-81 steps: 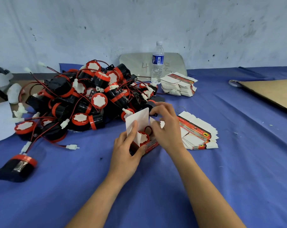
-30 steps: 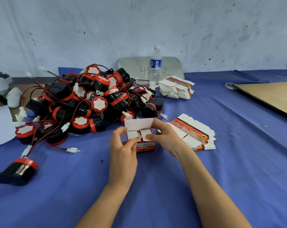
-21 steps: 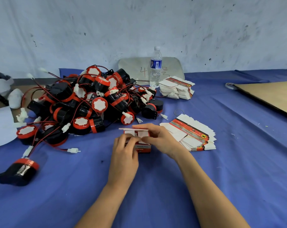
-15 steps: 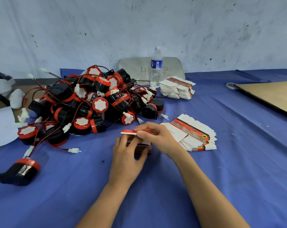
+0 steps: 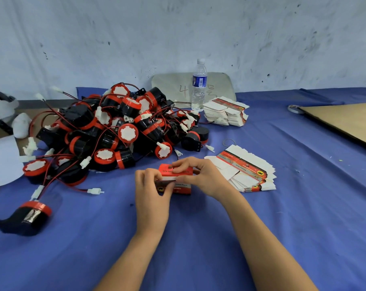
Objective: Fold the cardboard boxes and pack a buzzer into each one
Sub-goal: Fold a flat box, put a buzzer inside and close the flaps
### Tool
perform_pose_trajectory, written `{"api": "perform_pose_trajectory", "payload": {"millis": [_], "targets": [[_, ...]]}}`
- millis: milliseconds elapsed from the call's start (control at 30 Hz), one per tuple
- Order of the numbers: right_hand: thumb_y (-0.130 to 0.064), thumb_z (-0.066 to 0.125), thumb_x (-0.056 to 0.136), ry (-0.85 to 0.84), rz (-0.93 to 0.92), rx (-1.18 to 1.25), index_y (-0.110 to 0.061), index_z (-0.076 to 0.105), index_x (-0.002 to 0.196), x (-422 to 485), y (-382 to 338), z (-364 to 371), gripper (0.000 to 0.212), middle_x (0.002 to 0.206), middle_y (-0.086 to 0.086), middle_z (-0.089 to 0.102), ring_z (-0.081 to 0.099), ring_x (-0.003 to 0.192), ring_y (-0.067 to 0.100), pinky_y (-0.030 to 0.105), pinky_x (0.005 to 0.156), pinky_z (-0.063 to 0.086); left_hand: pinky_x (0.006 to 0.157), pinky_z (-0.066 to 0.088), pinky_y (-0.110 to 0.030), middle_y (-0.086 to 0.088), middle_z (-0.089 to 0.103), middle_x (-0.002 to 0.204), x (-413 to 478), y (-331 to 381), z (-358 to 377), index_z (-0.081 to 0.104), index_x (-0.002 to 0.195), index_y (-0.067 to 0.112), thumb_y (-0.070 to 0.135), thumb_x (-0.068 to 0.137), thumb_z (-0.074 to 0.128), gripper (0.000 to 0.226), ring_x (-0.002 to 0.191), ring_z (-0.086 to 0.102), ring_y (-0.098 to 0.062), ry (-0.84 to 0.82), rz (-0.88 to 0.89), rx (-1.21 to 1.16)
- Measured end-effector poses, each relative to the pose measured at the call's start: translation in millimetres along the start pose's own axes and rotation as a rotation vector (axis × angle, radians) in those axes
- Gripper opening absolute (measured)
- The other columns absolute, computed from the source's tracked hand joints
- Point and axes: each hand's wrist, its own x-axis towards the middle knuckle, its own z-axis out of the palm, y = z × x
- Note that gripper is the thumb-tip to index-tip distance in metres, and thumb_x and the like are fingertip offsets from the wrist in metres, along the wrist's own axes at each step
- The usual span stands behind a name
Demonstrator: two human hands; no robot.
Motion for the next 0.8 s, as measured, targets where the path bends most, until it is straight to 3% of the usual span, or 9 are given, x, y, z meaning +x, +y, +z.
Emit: {"api": "perform_pose_trajectory", "payload": {"millis": [233, 333, 533, 800], "targets": [[0.004, 0.074, 0.078, -0.03, -0.024, 0.05, -0.026, 0.071, 0.078, -1, 4, 0, 0.03, 0.102, -0.017, 0.066, 0.061, 0.095, -0.007, 0.007, 0.082, 0.043, 0.079, 0.049, -0.015, 0.013, 0.055, 0.099, 5, -7, -5, 0.062, 0.1, 0.026, 0.003, 0.086, 0.069, 0.028, 0.092, 0.059, -0.002, -0.009, -0.112, -0.167], [0.003, 0.075, 0.078, -0.031, -0.026, 0.057, -0.03, 0.071, 0.077, -1, 5, 0, 0.032, 0.101, -0.02, 0.067, 0.061, 0.097, -0.005, 0.009, 0.082, 0.044, 0.076, 0.046, -0.008, 0.011, 0.059, 0.098, 7, -8, -6, 0.066, 0.1, 0.023, 0.002, 0.088, 0.066, 0.024, 0.092, 0.06, -0.005, -0.006, -0.124, -0.205], [-0.002, 0.075, 0.079, -0.039, -0.011, 0.056, -0.04, 0.073, 0.073, 0, 7, 1, 0.039, 0.102, -0.028, 0.067, 0.06, 0.101, -0.004, 0.01, 0.081, 0.046, 0.068, 0.04, -0.002, 0.005, 0.065, 0.095, 9, -11, -6, 0.064, 0.104, 0.021, 0.006, 0.088, 0.067, 0.023, 0.087, 0.059, 0.004, 0.008, -0.18, -0.234], [0.0, 0.073, 0.08, -0.078, 0.044, 0.077, -0.027, 0.072, 0.078, -1, 3, -4, 0.027, 0.109, -0.019, 0.066, 0.061, 0.098, -0.004, 0.013, 0.082, 0.048, 0.068, 0.043, -0.019, 0.012, 0.06, 0.093, 13, -16, -8, 0.064, 0.091, 0.026, 0.011, 0.088, 0.068, 0.016, 0.079, 0.056, -0.007, -0.039, -0.13, -0.133]]}}
